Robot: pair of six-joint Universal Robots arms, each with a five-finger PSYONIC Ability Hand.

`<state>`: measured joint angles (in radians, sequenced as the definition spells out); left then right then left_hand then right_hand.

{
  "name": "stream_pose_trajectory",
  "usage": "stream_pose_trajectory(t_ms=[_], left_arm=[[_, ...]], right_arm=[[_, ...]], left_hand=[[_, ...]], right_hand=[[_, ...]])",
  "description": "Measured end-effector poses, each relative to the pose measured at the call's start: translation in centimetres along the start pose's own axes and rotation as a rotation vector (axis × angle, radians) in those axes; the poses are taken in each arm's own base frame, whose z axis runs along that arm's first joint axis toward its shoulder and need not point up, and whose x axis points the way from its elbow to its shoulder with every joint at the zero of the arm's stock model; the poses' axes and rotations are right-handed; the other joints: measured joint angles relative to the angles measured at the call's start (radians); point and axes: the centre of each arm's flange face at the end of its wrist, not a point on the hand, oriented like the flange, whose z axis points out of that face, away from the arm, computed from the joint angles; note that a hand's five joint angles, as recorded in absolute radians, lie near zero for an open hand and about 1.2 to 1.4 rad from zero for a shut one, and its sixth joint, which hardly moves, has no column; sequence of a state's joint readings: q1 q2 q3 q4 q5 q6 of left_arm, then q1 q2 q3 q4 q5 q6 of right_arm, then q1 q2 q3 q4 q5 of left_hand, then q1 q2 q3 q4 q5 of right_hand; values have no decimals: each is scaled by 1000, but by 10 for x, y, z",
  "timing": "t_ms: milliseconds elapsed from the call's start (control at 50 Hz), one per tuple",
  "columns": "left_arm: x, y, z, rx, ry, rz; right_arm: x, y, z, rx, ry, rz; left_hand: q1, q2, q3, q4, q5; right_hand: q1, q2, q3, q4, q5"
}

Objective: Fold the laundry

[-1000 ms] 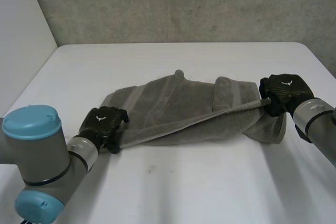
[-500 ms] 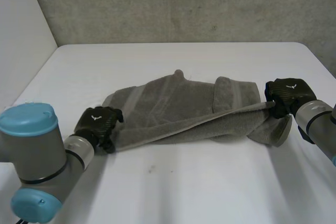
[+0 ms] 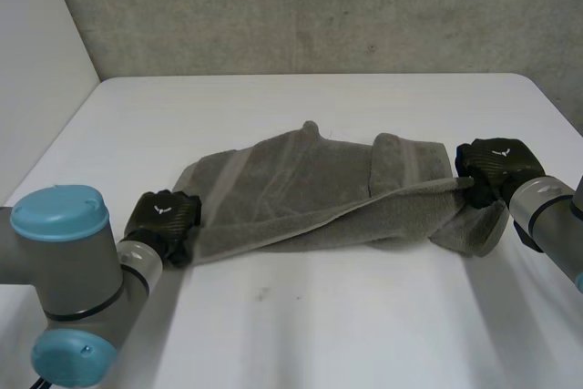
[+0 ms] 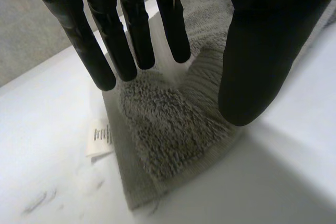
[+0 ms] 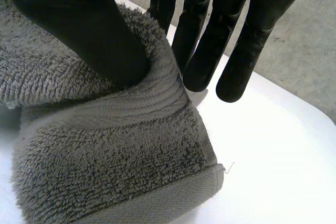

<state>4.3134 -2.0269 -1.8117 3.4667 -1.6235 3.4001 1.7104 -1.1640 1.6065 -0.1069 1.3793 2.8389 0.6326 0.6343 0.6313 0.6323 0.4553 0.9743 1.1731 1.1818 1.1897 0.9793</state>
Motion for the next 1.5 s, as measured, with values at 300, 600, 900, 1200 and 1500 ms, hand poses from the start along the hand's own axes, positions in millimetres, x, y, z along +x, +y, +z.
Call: stream_pose_trajectory(t_ms=[300,600,900,1200,1500], left_arm=[[1,-4,20,52,-6,-3],[-26,-83,-27,173,-52,33],[-42,-124,-119,7,-10,242],[-39,-91,3,-90,-3,260],[-106,-302,16,893,-463,17]], right_arm=[[1,-4,-2,12,5,-5],[6,-57,-54,-21,-7,-305],[1,-87,-123,-168,-116,-652],[-17,-42,-33,-301,-144,-740],[11,-236,-2,683,570,-692]], left_hand=[[506,529,528,529,521],[543,582,579,584,573],[543,583,583,584,573],[543,583,584,585,573],[543,583,584,585,573]], right_hand=[[0,0,0,0,0],[0,4,0,0,1],[0,4,5,4,1],[0,4,5,4,1],[0,8,5,4,1]])
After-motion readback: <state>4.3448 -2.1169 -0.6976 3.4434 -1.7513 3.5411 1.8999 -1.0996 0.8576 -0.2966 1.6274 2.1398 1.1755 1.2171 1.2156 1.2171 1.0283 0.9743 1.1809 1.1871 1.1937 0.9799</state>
